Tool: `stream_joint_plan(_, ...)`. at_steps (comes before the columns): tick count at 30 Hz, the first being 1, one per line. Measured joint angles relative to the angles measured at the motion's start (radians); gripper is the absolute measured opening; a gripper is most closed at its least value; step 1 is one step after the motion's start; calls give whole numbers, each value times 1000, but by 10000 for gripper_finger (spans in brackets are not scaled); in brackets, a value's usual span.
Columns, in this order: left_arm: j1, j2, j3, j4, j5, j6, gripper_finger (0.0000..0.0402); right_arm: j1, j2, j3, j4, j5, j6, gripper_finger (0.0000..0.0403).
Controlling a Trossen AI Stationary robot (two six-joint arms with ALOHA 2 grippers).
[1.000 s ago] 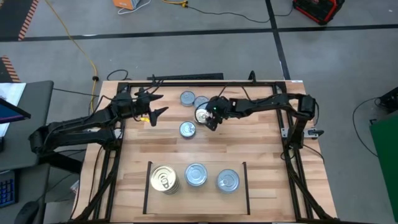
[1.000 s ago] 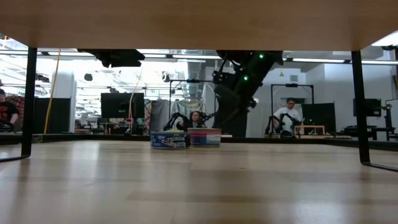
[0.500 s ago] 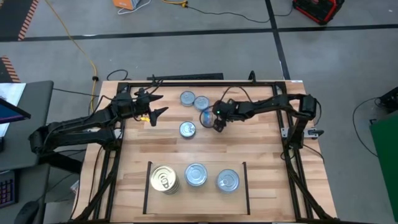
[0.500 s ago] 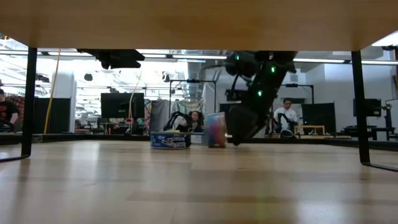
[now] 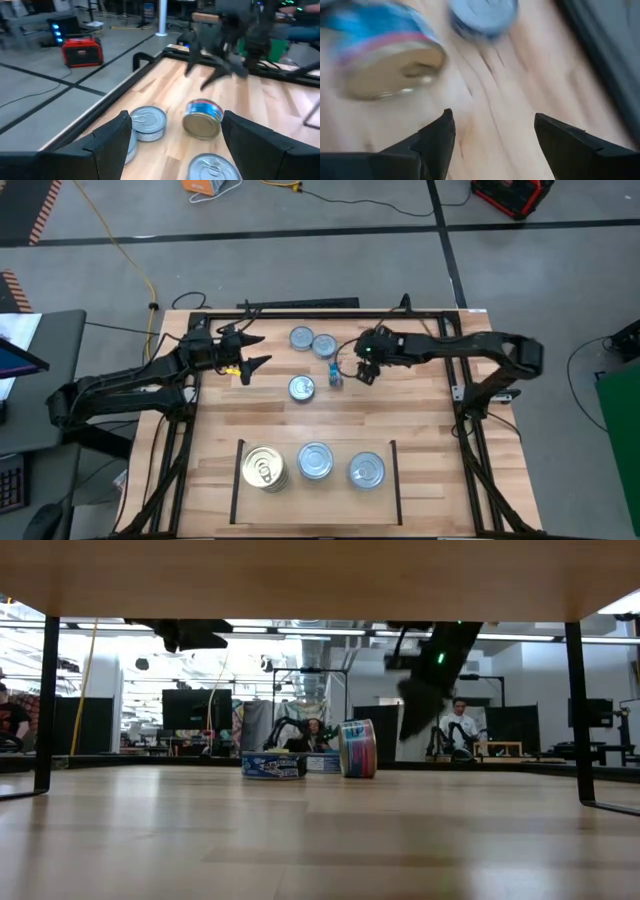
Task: Stack canned seafood by type on shelf
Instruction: Put the blue and pink tuna can on the top of the left stacked tuna cans on the shelf
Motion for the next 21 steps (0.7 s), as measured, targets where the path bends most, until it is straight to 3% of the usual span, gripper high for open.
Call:
stream_joint_plan(4,0,0,0,-2,27,4,295,42,-116,2,7,-20,-147,301)
stream_joint_plan(8,0,0,0,-3,24,-1,295,47,-139,65,5,-101,1,301)
stream_joint_plan(10,0,0,0,-2,24,-3,295,86,-112,89,-8,-80,23,301)
stream_joint_plan(15,0,0,0,-7,26,-4,295,217,18,165,13,93,76,301)
stream_joint_plan(21,0,0,0,-18,94,-41,295,279,164,294,43,403,155,301)
